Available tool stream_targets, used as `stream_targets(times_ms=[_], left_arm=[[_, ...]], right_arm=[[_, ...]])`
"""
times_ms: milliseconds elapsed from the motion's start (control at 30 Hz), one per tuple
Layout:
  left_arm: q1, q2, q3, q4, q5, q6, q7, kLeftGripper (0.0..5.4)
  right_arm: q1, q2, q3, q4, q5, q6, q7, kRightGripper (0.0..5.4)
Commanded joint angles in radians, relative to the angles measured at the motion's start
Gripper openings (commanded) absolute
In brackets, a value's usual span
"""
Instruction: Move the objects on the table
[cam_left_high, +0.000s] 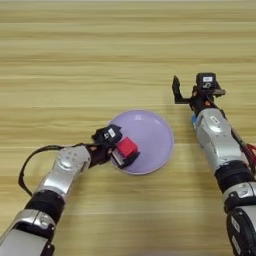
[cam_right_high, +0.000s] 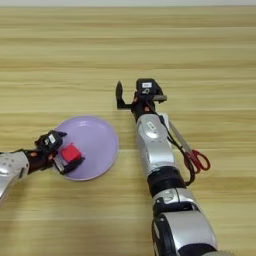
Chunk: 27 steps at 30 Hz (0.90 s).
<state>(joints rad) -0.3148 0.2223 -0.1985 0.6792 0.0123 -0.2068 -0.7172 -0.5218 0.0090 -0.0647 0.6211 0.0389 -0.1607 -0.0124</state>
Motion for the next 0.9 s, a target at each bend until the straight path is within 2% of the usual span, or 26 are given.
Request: stream_targets(times_ms=[33,233,433,700,900], left_arm=[[0.020,-0.008,0.000,-0.031,-0.018,-0.018,-0.025,5.38],[0.033,-0.023,0.003,-0.068,-0.046,-0.049,-0.051,5.38],[0.004,-0.061,0.068,-0.089,-0.117,-0.070,-0.013,5.38],[-0.072,-0.097,0.187,-0.041,-0.156,-0.116,0.139,5.38],[-0.132,-0.103,0.260,0.031,-0.151,-0.150,0.275,5.38]], right_arm=[[-0.007,-0.004,0.000,-0.017,0.000,0.018,0.003,5.40],[-0.005,-0.006,-0.001,-0.018,0.001,0.019,0.006,5.40],[-0.004,-0.011,-0.002,-0.015,0.000,0.019,0.007,5.40],[0.020,-0.024,-0.009,-0.049,-0.001,0.023,0.004,5.40],[0.061,-0.040,-0.013,-0.109,-0.004,0.053,0.003,5.40]])
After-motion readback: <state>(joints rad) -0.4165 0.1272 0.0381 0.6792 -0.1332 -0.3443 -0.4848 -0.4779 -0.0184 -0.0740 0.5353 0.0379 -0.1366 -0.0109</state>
